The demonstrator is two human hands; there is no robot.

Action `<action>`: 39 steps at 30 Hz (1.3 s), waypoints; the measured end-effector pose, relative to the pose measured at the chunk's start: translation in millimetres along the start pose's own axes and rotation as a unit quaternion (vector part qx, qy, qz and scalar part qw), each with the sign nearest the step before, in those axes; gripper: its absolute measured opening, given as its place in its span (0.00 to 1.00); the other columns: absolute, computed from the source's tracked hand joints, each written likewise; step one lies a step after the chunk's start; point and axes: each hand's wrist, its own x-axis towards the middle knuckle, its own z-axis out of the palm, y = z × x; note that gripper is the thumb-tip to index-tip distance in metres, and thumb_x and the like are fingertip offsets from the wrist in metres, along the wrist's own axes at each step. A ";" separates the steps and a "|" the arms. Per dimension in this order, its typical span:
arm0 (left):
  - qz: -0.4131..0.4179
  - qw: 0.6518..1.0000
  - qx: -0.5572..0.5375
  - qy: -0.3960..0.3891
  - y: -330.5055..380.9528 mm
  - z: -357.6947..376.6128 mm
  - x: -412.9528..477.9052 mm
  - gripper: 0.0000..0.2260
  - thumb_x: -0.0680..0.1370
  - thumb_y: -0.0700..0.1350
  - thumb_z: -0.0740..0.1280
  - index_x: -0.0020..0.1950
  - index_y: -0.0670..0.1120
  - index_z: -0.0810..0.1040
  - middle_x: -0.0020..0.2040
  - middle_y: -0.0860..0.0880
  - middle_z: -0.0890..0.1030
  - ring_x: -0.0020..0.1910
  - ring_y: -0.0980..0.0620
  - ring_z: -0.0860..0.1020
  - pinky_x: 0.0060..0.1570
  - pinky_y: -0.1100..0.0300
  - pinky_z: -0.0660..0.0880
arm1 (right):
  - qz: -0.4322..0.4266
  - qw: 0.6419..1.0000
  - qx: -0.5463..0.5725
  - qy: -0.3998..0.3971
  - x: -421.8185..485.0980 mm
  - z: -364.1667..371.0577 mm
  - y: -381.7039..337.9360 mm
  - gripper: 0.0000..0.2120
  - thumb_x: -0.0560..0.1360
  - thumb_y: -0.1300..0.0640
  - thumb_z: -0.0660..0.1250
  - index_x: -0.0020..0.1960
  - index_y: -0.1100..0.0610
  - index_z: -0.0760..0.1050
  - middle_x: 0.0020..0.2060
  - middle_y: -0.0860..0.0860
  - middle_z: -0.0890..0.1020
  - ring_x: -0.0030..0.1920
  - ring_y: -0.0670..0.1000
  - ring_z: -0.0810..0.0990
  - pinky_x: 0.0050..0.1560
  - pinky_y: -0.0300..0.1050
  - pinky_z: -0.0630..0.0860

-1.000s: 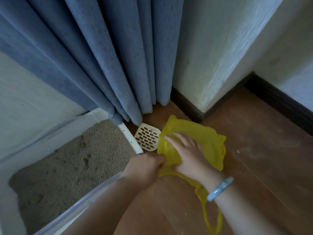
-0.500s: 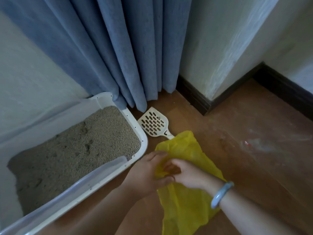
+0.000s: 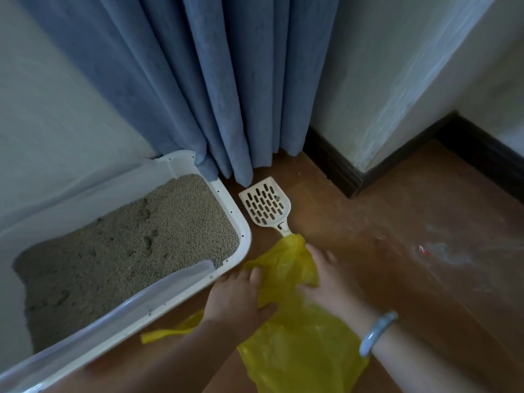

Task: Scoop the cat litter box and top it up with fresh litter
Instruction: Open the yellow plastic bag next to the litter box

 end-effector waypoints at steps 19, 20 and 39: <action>0.151 0.986 -0.041 0.064 -22.1 25.3 -7.2 0.12 0.52 0.43 0.64 0.32 0.56 0.78 0.31 0.60 0.76 0.36 0.57 0.77 0.46 0.64 0.74 | -0.088 0.982 0.143 -0.087 46.3 21.9 -27.9 0.22 0.80 0.46 0.56 0.71 0.33 0.57 0.58 0.49 0.66 0.62 0.52 0.70 0.63 0.48 0.70; 0.158 0.985 -0.035 0.065 -25.5 25.9 -10.1 0.12 0.53 0.43 0.63 0.31 0.56 0.78 0.30 0.59 0.76 0.36 0.57 0.77 0.46 0.64 0.76 | -0.095 0.986 0.111 -0.082 48.2 22.6 -34.8 0.22 0.80 0.45 0.56 0.72 0.34 0.56 0.55 0.47 0.65 0.58 0.51 0.71 0.59 0.47 0.72; 0.115 0.989 -0.072 -0.058 -16.0 11.4 -23.8 0.25 0.74 0.56 0.63 0.70 0.58 0.65 0.69 0.56 0.71 0.69 0.53 0.64 0.67 0.57 0.55 | -0.043 0.995 -0.016 0.089 27.6 6.4 3.2 0.18 0.73 0.49 0.67 0.62 0.44 0.70 0.65 0.46 0.69 0.62 0.54 0.69 0.60 0.48 0.67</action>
